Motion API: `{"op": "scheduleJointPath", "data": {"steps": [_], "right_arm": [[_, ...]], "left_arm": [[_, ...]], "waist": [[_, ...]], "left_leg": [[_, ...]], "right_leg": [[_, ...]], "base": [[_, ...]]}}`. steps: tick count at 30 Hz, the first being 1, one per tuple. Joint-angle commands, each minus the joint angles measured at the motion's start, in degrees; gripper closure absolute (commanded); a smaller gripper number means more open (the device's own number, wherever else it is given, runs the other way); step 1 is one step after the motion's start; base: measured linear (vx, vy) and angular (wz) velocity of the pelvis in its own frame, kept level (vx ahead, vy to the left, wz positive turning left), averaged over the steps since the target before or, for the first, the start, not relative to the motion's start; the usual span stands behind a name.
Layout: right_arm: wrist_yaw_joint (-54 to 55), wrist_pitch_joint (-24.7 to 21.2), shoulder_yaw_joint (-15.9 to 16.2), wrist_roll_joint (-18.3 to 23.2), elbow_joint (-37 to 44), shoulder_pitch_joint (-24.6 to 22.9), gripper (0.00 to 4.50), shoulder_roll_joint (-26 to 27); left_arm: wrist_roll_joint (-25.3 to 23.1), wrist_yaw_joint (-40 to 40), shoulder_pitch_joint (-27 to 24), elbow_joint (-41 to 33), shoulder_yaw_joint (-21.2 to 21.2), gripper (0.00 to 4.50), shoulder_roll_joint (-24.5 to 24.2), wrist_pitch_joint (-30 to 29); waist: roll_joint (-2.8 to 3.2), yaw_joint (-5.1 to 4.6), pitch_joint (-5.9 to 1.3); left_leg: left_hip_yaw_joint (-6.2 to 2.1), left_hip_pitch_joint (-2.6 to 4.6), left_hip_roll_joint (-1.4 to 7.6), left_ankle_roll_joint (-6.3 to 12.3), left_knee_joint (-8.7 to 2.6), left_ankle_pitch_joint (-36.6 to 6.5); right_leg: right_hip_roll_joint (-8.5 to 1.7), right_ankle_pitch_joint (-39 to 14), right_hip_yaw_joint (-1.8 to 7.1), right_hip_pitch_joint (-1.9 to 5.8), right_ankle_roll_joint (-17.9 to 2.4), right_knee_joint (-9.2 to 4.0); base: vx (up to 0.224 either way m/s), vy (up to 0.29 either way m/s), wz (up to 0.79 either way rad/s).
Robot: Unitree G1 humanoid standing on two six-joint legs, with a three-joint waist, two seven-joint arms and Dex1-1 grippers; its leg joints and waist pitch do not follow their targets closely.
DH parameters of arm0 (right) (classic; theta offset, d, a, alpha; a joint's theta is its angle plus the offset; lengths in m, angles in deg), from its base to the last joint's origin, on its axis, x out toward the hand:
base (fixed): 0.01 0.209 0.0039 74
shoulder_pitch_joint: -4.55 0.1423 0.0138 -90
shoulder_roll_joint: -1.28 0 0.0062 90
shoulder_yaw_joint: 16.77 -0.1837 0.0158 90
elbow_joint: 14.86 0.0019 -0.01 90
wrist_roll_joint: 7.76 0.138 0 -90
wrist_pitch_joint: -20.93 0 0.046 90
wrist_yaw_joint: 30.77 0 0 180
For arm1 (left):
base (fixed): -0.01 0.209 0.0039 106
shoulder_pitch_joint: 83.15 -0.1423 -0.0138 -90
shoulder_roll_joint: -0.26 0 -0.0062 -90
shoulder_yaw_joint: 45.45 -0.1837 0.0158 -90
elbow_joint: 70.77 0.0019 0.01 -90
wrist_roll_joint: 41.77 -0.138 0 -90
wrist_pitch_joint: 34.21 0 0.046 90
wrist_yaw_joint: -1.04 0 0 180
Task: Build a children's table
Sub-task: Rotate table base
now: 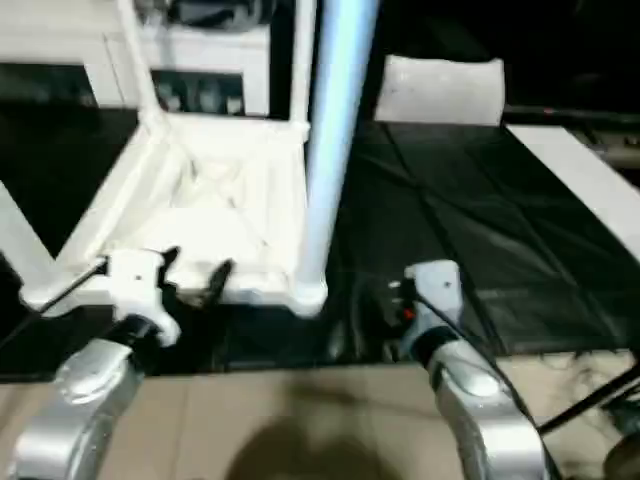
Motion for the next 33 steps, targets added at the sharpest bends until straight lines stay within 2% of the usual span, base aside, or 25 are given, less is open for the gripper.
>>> {"op": "scheduleJointPath", "data": {"steps": [1, 2, 3, 4, 5, 6, 7, 8, 9, 10, 11, 12, 13, 14, 16, 17, 19, 21, 22, 24, 25, 27, 29, 31, 33], "right_arm": [[-1.0, -0.7, 0.4, -0.6, 0.5, 0.0, 0.0, -1.6], [-0.7, -0.9, 0.5, -1.0, 0.5, 0.1, 0.0, -1.7], [-0.3, -1.0, 0.2, -1.0, 0.4, 0.1, 0.0, -1.5], [0.4, -0.5, -0.8, -0.7, 0.2, 0.1, 0.0, -0.8], [0.7, -0.2, -1.8, 0.1, 0.1, 0.1, 0.0, 0.0], [0.9, -0.3, -2.3, 0.8, 0.2, 0.1, 0.0, 0.6], [0.9, -0.3, -2.3, 0.8, 0.2, 0.1, 0.0, 0.6], [0.4, -0.1, -1.7, 0.3, 0.1, 0.1, 0.0, -0.1], [-0.2, 0.1, -1.1, -0.4, 0.0, 0.0, 0.0, -0.8], [-0.4, 0.2, -0.7, -0.5, -0.1, -0.1, 0.0, -1.2], [-0.6, 0.5, -0.3, -0.8, -0.1, -0.2, 0.0, -1.6], [-0.8, 0.6, 0.0, -1.0, -0.1, -0.3, 0.0, -1.8], [-0.8, 0.7, 0.2, -1.1, -0.1, -0.4, 0.0, -1.9], [-0.8, 0.8, 0.2, -1.4, 0.0, -0.5, 0.0, -1.7], [-0.6, 1.3, 0.1, -2.0, 0.1, -0.7, 0.0, -1.4], [-0.6, 1.3, 0.1, -2.0, 0.1, -0.7, 0.0, -1.4], [-0.3, 1.7, 0.0, -2.1, -0.8, -0.4, 0.0, -1.8], [-0.4, 2.0, -0.2, -2.0, -1.5, 0.0, 0.0, -2.2], [-0.6, 2.2, -0.3, -2.1, -1.8, 0.1, 0.0, -2.5], [-1.8, 2.7, 0.2, -2.7, -2.3, 0.9, 0.0, -3.6], [-2.3, 2.8, 0.5, -2.9, -2.3, 1.1, 0.0, -3.9], [-4.5, 3.2, 1.8, -3.7, -2.5, 1.8, 0.0, -5.7], [-5.8, 4.2, 2.0, -3.5, -2.7, 2.0, 0.0, -6.4], [-7.3, 4.9, 2.2, -3.0, -2.8, 2.2, 0.0, -7.1], [-7.9, 4.8, 2.4, -2.9, -2.8, 2.3, 0.0, -7.7]], "left_arm": [[-0.5, -0.2, 0.0, -1.1, -1.2, 0.05, 0.5, -0.6], [-0.5, -0.4, -0.2, -1.4, -1.4, 0.05, 0.4, -0.7], [-0.5, -0.5, -0.2, -1.6, -1.4, 0.05, 0.4, -0.9], [-0.4, -0.5, -0.3, -1.9, -1.3, 0.05, 0.5, -1.1], [-0.5, -0.6, -0.3, -2.1, -1.2, 0.05, 0.6, -1.4], [-0.5, -0.6, -0.3, -2.2, -0.9, 0.05, 0.5, -1.7], [-0.5, -0.6, -0.3, -2.2, -0.9, 0.05, 0.5, -1.7], [-0.2, -0.4, -0.5, -2.2, -0.8, 0.05, 0.7, -1.1], [-0.2, -0.4, -0.7, -2.3, -0.9, 0.05, 0.8, -1.2], [-0.3, -0.4, -0.7, -2.4, -0.9, 0.05, 0.8, -1.5], [-0.4, -0.4, -0.8, -2.5, -1.0, 0.05, 0.7, -1.7], [-0.3, -0.4, -0.8, -2.5, -1.1, 0.05, 0.6, -1.7], [-0.2, -0.3, -0.9, -2.5, -1.1, 0.05, 0.5, -1.8], [-0.2, -0.1, -0.8, -2.5, -1.2, 0.05, 0.3, -2.1], [0.1, 1.7, -0.1, -2.3, -1.5, 0.05, -0.9, -2.8], [0.1, 1.7, -0.1, -2.3, -1.5, 0.05, -0.9, -2.8], [2.4, 6.6, 1.4, -1.0, -2.0, 0.05, -2.3, -2.6], [2.3, 10.5, 3.4, 0.5, -3.6, 0.05, -4.5, -2.7], [1.8, 12.5, 4.6, 1.6, -4.7, 0.05, -5.8, -2.7], [0.6, 17.4, 8.4, 5.3, -7.5, 0.05, -8.9, -3.0], [0.3, 18.6, 9.3, 6.2, -8.1, 0.05, -9.7, -2.9], [-0.6, 23.6, 13.4, 10.2, -10.3, 0.05, -12.1, -3.0], [-1.2, 25.4, 15.4, 12.2, -11.1, 0.05, -13.0, -3.4], [-2.8, 27.0, 17.9, 15.3, -12.1, 0.05, -14.1, -2.6], [-3.4, 27.5, 20.1, 18.3, -12.5, 0.05, -14.4, -1.9]], "waist": [[0.43, 0.62, -3.04], [0.0, 1.55, -3.27], [0.69, 2.31, -3.63], [1.54, 1.72, -3.71], [2.4, 1.16, -3.88], [4.64, -1.31, -4.96], [3.66, -1.75, -4.54], [3.03, -0.67, -3.87], [1.55, -1.28, -4.22], [-1.95, -0.19, -3.65], [-0.43, 0.51, -2.69], [-1.81, 0.33, -3.12], [-1.62, 0.58, -3.57], [-1.34, 0.49, -3.23], [0.41, -0.14, -1.93], [0.46, -0.28, -1.61], [0.51, -0.83, -0.94], [0.33, -0.9, -0.74], [0.37, -0.84, -0.71], [1.51, -0.93, -0.79], [1.01, -0.97, -0.85], [1.09, -0.96, -1.01], [1.22, -1.12, -0.98], [1.49, -1.2, -1.0], [1.35, -1.44, -1.03]], "left_leg": [[-0.39, -2.0, 0.02, 17.85, -2.14, 5.4], [-0.21, -5.7, -0.81, 14.72, -0.64, 6.0], [-1.43, -8.77, -0.69, 15.62, 0.51, 8.6], [-2.58, -8.14, -0.46, 16.26, -0.47, 13.7], [-3.57, -5.47, -0.52, 18.16, -1.17, 18.1], [-11.13, 10.44, 6.95, 21.71, -0.98, 32.0], [-12.81, 9.48, 8.47, 26.74, 0.03, 63.1], [-9.76, 7.7, 8.01, 25.47, 0.3, 68.6], [-7.22, 4.53, 5.7, 22.22, -0.03, 70.8], [-1.84, 0.41, -1.32, 15.91, 1.08, 46.2], [-1.31, -0.72, -3.42, 14.07, 1.81, 35.6], [-2.33, -3.01, -1.33, 11.18, -0.46, 24.3], [-2.63, -2.93, -0.53, 8.43, -1.39, 18.9], [-2.51, -2.67, -0.33, 7.66, -1.73, 15.4], [-2.56, -2.46, 1.36, 4.5, -3.63, 2.4], [-2.46, -2.29, 1.68, 3.45, -4.01, -2.2], [-2.39, -1.91, 1.79, -0.69, -4.82, -15.5], [-2.3, -1.42, 1.56, -1.78, -4.87, -19.3], [-2.24, -1.29, 1.42, -1.85, -4.89, -19.7], [-2.52, -1.84, 1.49, -2.25, -5.18, -19.1], [-2.53, -2.16, 1.39, -2.13, -5.2, -19.4], [-2.42, -2.24, 1.21, -1.97, -5.04, -17.9], [-2.35, -2.94, 1.42, -1.85, -5.15, -16.1], [-2.21, -2.59, 1.28, -1.54, -4.91, -16.4], [-2.26, -2.87, 1.29, -1.41, -4.95, -15.9]], "right_leg": [[-3.77, 11.9, 3.72, 3.7, -10.8, -4.67], [-4.82, 11.9, 5.54, 6.8, -10.3, -6.1], [-6.62, 14.0, 3.75, 8.95, -6.8, -6.71], [-4.19, 17.9, 0.48, 8.49, -3.9, -5.64], [-1.88, 19.2, -1.4, 7.19, -2.6, -4.74], [0.48, 3.9, -2.31, -7.9, 0.2, 2.88], [-1.8, 1.1, -0.2, -9.97, 5.1, 4.57], [-2.66, 5.9, 1.09, -11.11, 6.5, 3.95], [-3.98, 16.8, 3.33, -10.2, 6.1, 1.92], [-4.0, 27.4, 5.74, -7.15, 4.8, -4.31], [-5.51, 30.1, 7.39, -6.22, 1.6, -3.03], [-6.25, 33.7, 7.71, -3.03, -2.7, -3.1], [-5.51, 31.8, 6.56, -2.12, -4.8, -2.62], [-5.17, 27.8, 6.23, -2.54, -5.7, -2.98], [-4.53, 5.2, 5.2, -3.06, -9.3, -4.27], [-4.32, -0.9, 5.05, -3.33, -9.2, -4.73], [-3.86, -19.2, 4.8, -4.44, -4.9, -6.21], [-3.64, -25.6, 4.63, -5.51, -1.6, -7.16], [-3.48, -26.5, 4.66, -5.91, -0.4, -7.4], [-3.6, -24.4, 4.62, -5.45, -0.4, -7.11], [-3.6, -26.3, 4.34, -5.33, 0.6, -7.53], [-3.73, -26.4, 4.48, -5.44, 0.7, -7.67], [-3.97, -24.1, 4.55, -5.07, -0.8, -7.39], [-3.98, -26.0, 4.51, -5.5, -0.8, -7.73], [-3.98, -25.9, 4.42, -5.29, -1.2, -7.71]], "base": [[0.117, 0.03, 0.05], [0.117, 0.03, 0.05], [0.123, 0.027, 0.13], [0.133, 0.015, 0.35], [0.133, 0.015, 0.35], [0.253, -0.055, 0.25], [0.262, -0.088, 0.12], [0.262, -0.088, 0.12], [0.051, -0.057, 0.11], [0.01, -0.072, 0.22], [0.01, -0.072, 0.22], [0.025, -0.064, 0.16], [-0.066, -0.036, -0.02], [-0.066, -0.036, -0.02], [-0.109, -0.029, -0.01], [-0.116, -0.025, -0.03], [-0.128, -0.009, -0.02], [-0.12, -0.005, 0.01], [-0.091, -0.008, 0.06], [-0.091, -0.004, 0.03], [-0.096, 0.009, -0.04], [-0.085, 0.008, -0.02], [-0.061, 0.004, -0.01], [0.0, 0.0, 0.0], [0.0, 0.0, 0.0]]}}
